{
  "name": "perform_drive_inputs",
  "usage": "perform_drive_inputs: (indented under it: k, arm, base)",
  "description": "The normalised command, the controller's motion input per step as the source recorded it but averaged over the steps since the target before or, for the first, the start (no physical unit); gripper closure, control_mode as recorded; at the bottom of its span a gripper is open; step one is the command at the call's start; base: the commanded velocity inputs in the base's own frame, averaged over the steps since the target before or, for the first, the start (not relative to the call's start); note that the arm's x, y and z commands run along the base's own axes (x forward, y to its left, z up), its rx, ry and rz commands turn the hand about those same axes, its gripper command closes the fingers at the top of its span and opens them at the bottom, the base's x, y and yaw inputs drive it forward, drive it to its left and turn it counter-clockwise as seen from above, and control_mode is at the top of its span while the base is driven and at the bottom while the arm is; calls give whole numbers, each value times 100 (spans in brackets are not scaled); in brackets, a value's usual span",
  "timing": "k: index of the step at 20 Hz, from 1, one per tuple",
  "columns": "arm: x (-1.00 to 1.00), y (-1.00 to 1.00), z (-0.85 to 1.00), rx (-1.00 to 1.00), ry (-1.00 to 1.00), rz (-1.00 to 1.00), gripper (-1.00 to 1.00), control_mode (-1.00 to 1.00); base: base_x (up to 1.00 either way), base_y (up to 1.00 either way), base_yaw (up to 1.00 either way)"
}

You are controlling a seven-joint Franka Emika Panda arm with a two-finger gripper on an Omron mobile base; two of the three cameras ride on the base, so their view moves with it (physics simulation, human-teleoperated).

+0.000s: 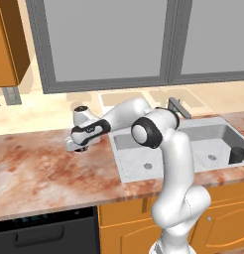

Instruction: Move any existing items from the left basin to the right basin for drying. Then move the mug from the counter to the left basin of the sink for washing.

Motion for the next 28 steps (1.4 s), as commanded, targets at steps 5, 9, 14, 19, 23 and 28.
perform_drive_inputs:
  k: [5, 9, 14, 19, 23, 28]
  arm:
    - [0, -36, 22, 0, 0, -3, 100, -100]
    - [0, -46, 25, 0, 2, -7, 100, -100]
    - [-1, -63, 23, 0, 6, -13, 100, -100]
    - [-11, -84, 7, 0, 15, -19, 100, -100]
    - [-12, -86, 0, 0, 19, -20, 100, -100]
    - [-12, -84, 0, 0, 17, -19, 100, -100]
  base:
    - [0, 0, 0]
    - [0, 0, 0]
    - [0, 0, 0]
    - [0, 0, 0]
    - [0, 0, 0]
    - [0, 0, 0]
